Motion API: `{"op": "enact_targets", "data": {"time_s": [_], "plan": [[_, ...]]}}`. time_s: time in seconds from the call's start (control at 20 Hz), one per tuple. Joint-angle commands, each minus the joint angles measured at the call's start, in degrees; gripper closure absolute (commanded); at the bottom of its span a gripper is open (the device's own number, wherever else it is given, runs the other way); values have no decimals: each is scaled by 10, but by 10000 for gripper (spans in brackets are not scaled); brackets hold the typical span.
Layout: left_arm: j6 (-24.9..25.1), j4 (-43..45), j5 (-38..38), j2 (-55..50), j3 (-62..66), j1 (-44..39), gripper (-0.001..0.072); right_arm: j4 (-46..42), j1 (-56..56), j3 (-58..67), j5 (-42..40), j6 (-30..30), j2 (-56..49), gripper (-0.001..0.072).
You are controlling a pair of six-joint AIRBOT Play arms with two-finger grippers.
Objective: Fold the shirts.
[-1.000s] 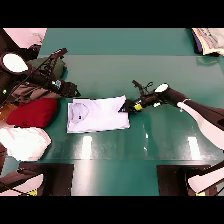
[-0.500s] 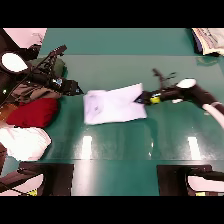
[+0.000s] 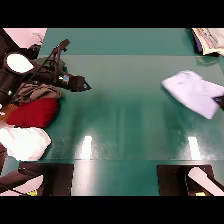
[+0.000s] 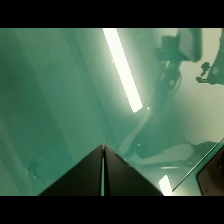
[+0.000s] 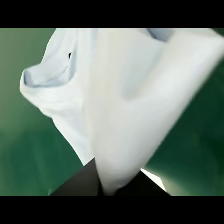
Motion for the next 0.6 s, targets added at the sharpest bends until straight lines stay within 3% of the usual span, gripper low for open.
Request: {"op": "enact_targets", "data": {"time_s": [0.0, 0.2, 0.35, 0.4, 0.45, 0.5, 0.55], "plan": [[-7, 11, 58, -1, 0, -51, 684, -14, -148, -7, -20, 13, -7, 699], [-7, 27, 66, -1, 0, -71, 684, -38, -178, -7, -14, 13, -52, 698], [-7, 31, 68, -1, 0, -71, 684, -141, -178, -3, 1, 14, -54, 693], [-7, 31, 68, -1, 0, -71, 684, -181, -179, 5, 13, 14, -54, 606], [-7, 31, 68, -1, 0, -71, 684, -231, -184, 19, 29, 14, -54, 297], [-7, 33, 67, -1, 0, -71, 684, -273, -188, 39, 52, 14, -54, 110], [-7, 36, 67, -1, 0, -71, 684, -310, -193, 63, 73, 25, -54, 108]]}}
